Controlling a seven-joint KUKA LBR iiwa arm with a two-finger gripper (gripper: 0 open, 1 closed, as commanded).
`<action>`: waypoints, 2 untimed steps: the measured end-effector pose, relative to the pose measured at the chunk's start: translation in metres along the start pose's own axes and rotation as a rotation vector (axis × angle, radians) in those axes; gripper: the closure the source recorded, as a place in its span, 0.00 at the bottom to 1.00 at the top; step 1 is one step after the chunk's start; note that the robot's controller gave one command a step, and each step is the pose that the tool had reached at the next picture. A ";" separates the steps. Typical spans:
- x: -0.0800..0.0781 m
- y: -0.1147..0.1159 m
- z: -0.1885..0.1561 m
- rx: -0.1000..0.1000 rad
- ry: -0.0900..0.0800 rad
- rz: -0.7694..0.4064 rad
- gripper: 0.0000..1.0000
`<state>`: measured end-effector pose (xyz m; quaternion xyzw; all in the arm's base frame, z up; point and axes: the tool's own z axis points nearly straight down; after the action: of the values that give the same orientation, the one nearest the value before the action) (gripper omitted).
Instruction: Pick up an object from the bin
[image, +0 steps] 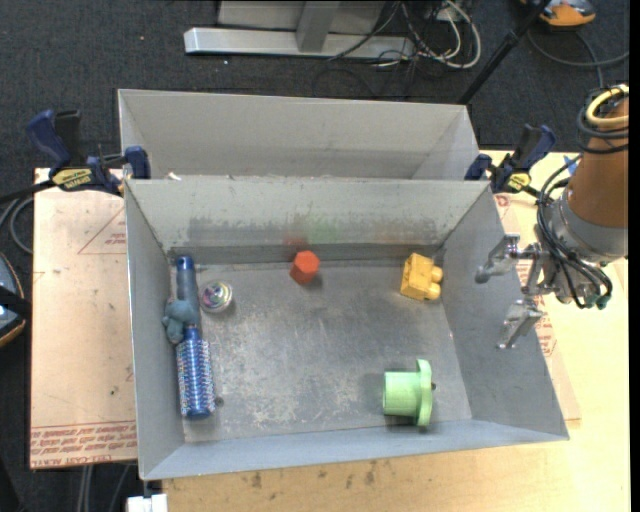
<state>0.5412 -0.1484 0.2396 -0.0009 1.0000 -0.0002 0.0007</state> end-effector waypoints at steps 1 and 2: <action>0.042 0.069 0.118 -0.005 0.007 -0.260 0.00; 0.042 0.081 0.159 -0.002 -0.002 -0.027 0.00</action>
Offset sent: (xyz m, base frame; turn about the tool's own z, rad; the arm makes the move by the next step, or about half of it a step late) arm -0.0408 0.0663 -0.1151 -0.2600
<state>0.4993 -0.0674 0.0810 -0.0145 0.9999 0.0008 0.0015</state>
